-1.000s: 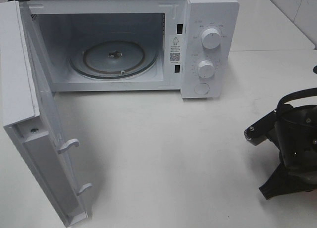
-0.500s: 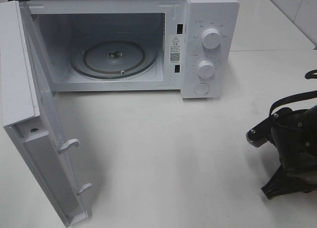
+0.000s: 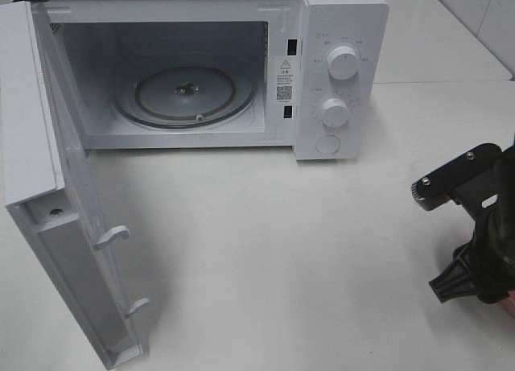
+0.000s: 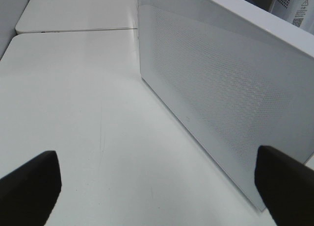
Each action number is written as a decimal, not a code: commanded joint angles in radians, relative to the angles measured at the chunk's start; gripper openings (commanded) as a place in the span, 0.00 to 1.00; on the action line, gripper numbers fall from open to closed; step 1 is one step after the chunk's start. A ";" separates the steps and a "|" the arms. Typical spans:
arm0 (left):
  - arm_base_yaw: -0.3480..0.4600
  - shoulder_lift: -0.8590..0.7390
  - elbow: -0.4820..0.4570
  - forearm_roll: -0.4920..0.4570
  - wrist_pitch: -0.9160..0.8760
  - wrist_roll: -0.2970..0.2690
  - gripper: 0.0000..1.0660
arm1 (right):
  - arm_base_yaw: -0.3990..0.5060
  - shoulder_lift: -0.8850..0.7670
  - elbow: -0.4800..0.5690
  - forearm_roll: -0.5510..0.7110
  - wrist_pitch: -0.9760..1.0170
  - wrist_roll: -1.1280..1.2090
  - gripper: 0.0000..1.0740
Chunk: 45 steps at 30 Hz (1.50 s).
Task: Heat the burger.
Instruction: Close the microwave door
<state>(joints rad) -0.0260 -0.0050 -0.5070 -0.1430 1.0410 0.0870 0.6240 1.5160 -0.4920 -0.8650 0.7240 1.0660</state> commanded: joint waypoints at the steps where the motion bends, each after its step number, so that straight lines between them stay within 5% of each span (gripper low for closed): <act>1: 0.002 -0.020 0.006 0.000 -0.002 -0.007 0.95 | -0.004 -0.075 -0.008 0.068 0.017 -0.110 0.54; 21: 0.002 -0.020 0.006 0.000 -0.002 -0.007 0.95 | -0.004 -0.478 -0.275 0.727 0.174 -0.763 0.68; 45: 0.002 -0.020 0.006 0.000 -0.002 -0.007 0.95 | -0.006 -0.805 -0.231 0.729 0.339 -0.781 0.68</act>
<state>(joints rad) -0.0260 -0.0050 -0.5070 -0.1430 1.0410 0.0870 0.6240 0.7230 -0.7290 -0.1210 1.0560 0.2990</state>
